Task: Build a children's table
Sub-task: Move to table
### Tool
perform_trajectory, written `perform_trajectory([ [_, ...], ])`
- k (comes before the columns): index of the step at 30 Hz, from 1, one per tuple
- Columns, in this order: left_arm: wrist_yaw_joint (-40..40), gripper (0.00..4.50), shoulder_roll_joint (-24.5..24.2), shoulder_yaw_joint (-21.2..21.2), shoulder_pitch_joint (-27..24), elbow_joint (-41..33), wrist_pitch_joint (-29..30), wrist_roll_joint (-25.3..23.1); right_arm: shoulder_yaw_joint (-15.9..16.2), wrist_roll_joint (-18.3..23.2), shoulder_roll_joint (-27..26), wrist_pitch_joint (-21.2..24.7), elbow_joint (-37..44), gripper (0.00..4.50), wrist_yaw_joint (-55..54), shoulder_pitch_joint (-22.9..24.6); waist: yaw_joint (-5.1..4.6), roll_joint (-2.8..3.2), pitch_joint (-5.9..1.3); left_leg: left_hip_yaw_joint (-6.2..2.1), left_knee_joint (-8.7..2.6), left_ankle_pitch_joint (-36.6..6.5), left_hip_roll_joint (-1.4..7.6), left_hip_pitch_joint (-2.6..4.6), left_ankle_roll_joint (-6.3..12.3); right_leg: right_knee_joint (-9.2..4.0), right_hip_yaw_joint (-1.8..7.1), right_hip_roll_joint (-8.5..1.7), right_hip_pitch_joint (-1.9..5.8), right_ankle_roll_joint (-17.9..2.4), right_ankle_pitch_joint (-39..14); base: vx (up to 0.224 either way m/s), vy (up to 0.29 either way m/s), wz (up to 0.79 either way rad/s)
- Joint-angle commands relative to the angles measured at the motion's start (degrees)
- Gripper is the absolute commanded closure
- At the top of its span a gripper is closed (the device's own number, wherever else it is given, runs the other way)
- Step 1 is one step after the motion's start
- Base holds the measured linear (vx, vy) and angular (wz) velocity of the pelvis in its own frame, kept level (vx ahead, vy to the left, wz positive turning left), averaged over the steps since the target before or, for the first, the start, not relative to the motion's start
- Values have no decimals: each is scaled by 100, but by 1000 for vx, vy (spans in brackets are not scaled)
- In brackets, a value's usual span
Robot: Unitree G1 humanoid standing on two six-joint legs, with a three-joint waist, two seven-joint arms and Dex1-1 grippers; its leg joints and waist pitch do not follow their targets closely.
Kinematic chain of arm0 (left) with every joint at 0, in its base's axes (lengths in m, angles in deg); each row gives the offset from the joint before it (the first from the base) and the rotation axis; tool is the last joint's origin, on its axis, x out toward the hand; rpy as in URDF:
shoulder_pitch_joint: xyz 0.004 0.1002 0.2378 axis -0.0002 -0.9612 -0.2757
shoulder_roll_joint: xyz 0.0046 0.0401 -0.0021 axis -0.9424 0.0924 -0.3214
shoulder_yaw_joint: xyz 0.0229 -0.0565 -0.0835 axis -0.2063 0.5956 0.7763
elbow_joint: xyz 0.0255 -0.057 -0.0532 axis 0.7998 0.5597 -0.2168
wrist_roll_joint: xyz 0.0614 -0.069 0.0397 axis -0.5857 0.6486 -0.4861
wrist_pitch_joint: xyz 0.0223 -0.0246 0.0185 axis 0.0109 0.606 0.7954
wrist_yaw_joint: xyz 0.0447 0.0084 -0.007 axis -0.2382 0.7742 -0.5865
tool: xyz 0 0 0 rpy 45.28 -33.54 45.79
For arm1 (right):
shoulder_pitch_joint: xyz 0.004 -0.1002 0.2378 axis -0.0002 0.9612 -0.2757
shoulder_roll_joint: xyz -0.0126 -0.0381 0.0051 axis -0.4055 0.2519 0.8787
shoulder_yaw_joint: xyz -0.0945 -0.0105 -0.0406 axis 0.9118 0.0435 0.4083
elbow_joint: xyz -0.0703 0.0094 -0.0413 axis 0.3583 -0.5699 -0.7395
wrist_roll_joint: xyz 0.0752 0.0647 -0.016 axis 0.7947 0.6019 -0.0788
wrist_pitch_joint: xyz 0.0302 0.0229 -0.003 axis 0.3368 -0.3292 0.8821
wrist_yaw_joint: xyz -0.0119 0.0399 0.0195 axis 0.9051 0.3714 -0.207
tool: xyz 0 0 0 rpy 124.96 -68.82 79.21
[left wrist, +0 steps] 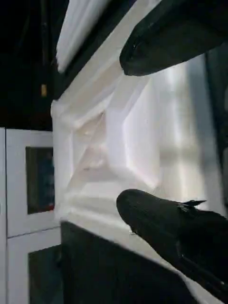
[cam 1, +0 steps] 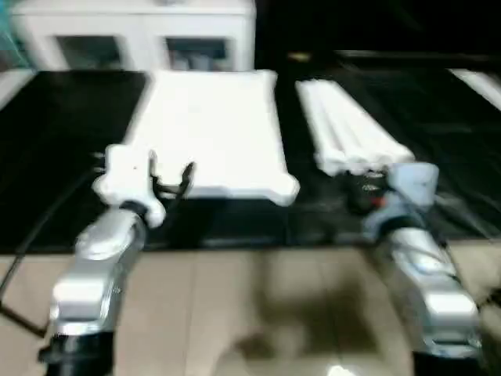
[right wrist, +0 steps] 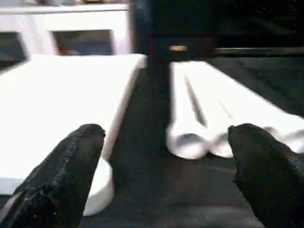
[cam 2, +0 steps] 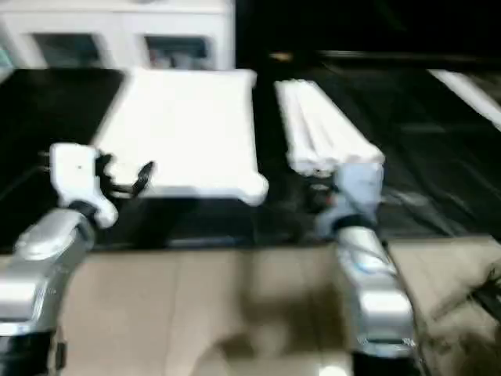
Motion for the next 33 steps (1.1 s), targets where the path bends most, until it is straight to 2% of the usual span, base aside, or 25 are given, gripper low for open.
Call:
perform_trajectory([
  [1, -9, 17, 14, -85, 81, -45, 34, -42, -40, 19, 95, 61, 75, 0, 94, -11, 69, -69, -394, 115, -117, 864, -155, -1, 2149, -321, 186, 70, 403, -782, 1495, 164, 18, 2],
  [2, -10, 17, 13, -85, 82, -46, 35, -41, -21, -106, 128, 35, 61, 0, 16, -27, 142, -27, -406, 142, -108, 1034, -199, -107, 2136, -324, 210, 48, 494, -711, 1710, 145, 6, 6],
  [4, -13, 17, 8, -87, 82, -48, 38, -40, -5, -280, 175, -21, 45, 0, -98, -53, 103, 57, -479, -48, -78, 2063, -115, 223, 2192, -127, 68, 349, 345, -467, 1734, 138, -30, 7],
  [5, -14, 17, 0, -87, 79, -56, 43, -39, -99, -223, 172, -49, 100, 0, -93, -90, -121, 91, -498, -515, -94, 2737, 238, 906, 2795, 197, 20, 377, -359, -152, 848, 124, -79, -3],
  [6, -6, 17, -8, -85, 81, -57, 42, -39, -179, -120, 164, 54, 183, 0, -72, -116, -243, 109, -522, -956, -152, 3361, 647, 1305, 3487, 485, 110, 149, -885, 346, -379, 59, -139, -28],
  [8, 13, 17, -21, -89, 87, -55, 34, -45, -253, -74, 187, 109, 271, 0, -84, -130, -215, -9, -461, -1000, -200, 3261, 694, 1143, 3430, 526, 344, -80, -952, 554, -357, 11, -157, -34],
  [9, 26, 17, -31, -93, 92, -52, 27, -49, -295, -61, 210, 142, 325, 0, -104, -138, 209, -473, -307, -63, 469, 516, -695, -264, 1959, -306, 1058, -240, 471, 607, 714, 21, -128, -6],
  [10, 51, 17, -66, -115, 104, -54, 26, -56, -416, 150, 136, 204, 379, 0, -84, -131, 356, -432, -419, -18, 788, -271, -705, -544, 1666, -329, 1320, -447, 829, 564, 1502, 21, -128, -6],
  [12, 76, 17, -100, -143, 113, -58, 17, -66, -557, 406, 7, 254, 419, 0, -68, -131, 378, -373, -224, -5, 728, 197, -465, -491, 270, -368, 737, -386, 531, 702, 2255, 102, -67, -7],
  [14, 108, 17, -118, -167, 136, -73, 27, -48, -664, 446, -81, 271, 399, 0, -139, -128, 374, -224, -179, -26, 435, 424, -298, -372, 243, -609, 569, -386, 408, 439, 1109, 95, -53, -17],
  [15, 114, 17, -123, -168, 148, -76, 31, -43, -670, 357, -85, 282, 393, 0, -212, -126, 371, 31, -213, -73, 125, 389, -6, -374, 463, -792, 519, -434, 540, -29, -279, 132, 55, -20],
  [16, 116, 17, -130, -163, 159, -74, 38, -41, -692, 446, -128, 406, 397, 0, -194, -126, 262, 397, -220, -354, -409, -588, 334, -22, 363, -556, 165, 20, 500, -61, -940, 132, 55, -20],
  [17, 118, 17, -135, -158, 170, -71, 45, -40, -690, 548, -148, 463, 396, 0, -121, -122, -9, 546, -303, -904, -604, -1604, 465, 509, 1053, 333, -52, 511, 6, -41, -1004, 166, 87, -13],
  [18, 120, 17, -137, -139, 195, -69, 57, -33, -588, 550, -119, 518, 393, 0, -64, -86, -108, 360, -444, -1097, -460, -1691, 687, 834, 1762, 618, 143, 355, -387, 103, -731, 145, 32, 7],
  [19, 120, 17, -137, -139, 195, -69, 57, -33, -588, 550, -119, 518, 393, 0, -64, -86, -114, 411, -417, -1059, -400, -1374, 602, 784, 1923, 668, 160, 343, -481, 249, -573, 145, 32, 7],
  [21, 106, 17, -130, -133, 212, -75, 65, -39, -423, 468, -70, 483, 330, 0, 38, -41, -131, 237, -329, -755, -453, -302, 480, 552, 2329, 755, 231, 282, -682, 613, 123, 86, -10, 6],
  [22, 95, 17, -132, -138, 215, -78, 67, -32, -369, 452, -58, 465, 300, 0, 85, -27, -120, 182, -280, -626, -540, -510, 457, 422, 2268, 701, 262, 250, -639, 571, 317, 70, -25, 5],
  [23, 70, 17, -129, -145, 210, -90, 74, -28, -287, 408, -13, 461, 275, 0, 144, -1, -78, -27, -199, -342, -605, -1386, 240, 190, 1869, 221, 394, 126, -454, 344, 650, 71, -86, -5],
  [24, 28, 17, -120, -140, 197, -92, 65, -27, -194, 371, 33, 513, 250, 0, 185, 34, 109, -397, -209, -38, -143, -1826, -238, -60, 1297, -530, 905, -286, -118, 531, -703, 60, -141, -3],
  [25, 6, 17, -107, -133, 187, -88, 53, -28, -158, 327, 56, 528, 235, 0, 179, 47, 222, -382, -197, 55, 476, -1417, -380, -146, 1092, -776, 1168, -714, 42, 485, -2058, 60, -141, -3],
  [27, -13, 17, -71, -99, 160, -76, 34, -3, -100, 243, 98, 550, 211, 0, 173, 38, 306, -325, -245, -128, 782, -313, -301, -508, 481, -641, 1172, -657, 292, 17, -3220, 79, -116, -6],
  [28, -8, 17, -61, -89, 137, -57, 14, -12, -90, 259, 112, 580, 215, 0, 172, -5, 308, -314, -217, -141, 755, -259, -265, -529, 454, -646, 1152, -628, 288, -268, -3004, 92, -87, -9],
  [30, 0, 17, -46, -85, 100, -31, -13, -34, -74, 285, 147, 622, 225, 0, 186, -78, 324, -85, -195, -67, 197, 44, -78, -345, 494, -686, 731, -278, 210, -1111, -2464, 95, 5, 0],
  [32, 3, 17, -37, -100, 78, -29, -16, -41, -39, 269, 186, 585, 232, 0, 223, -104, 235, 38, -65, -87, -260, -726, 155, -145, 471, -636, 430, 0, 34, -998, -2510, 112, 59, 1],
  [33, 3, 17, -37, -112, 78, -28, -4, -39, 64, 184, 252, 538, 257, 0, 270, -93, 25, 276, -184, -497, -552, -2318, 585, 449, 408, -93, 251, 293, -314, -819, -1423, 125, 81, 1],
])
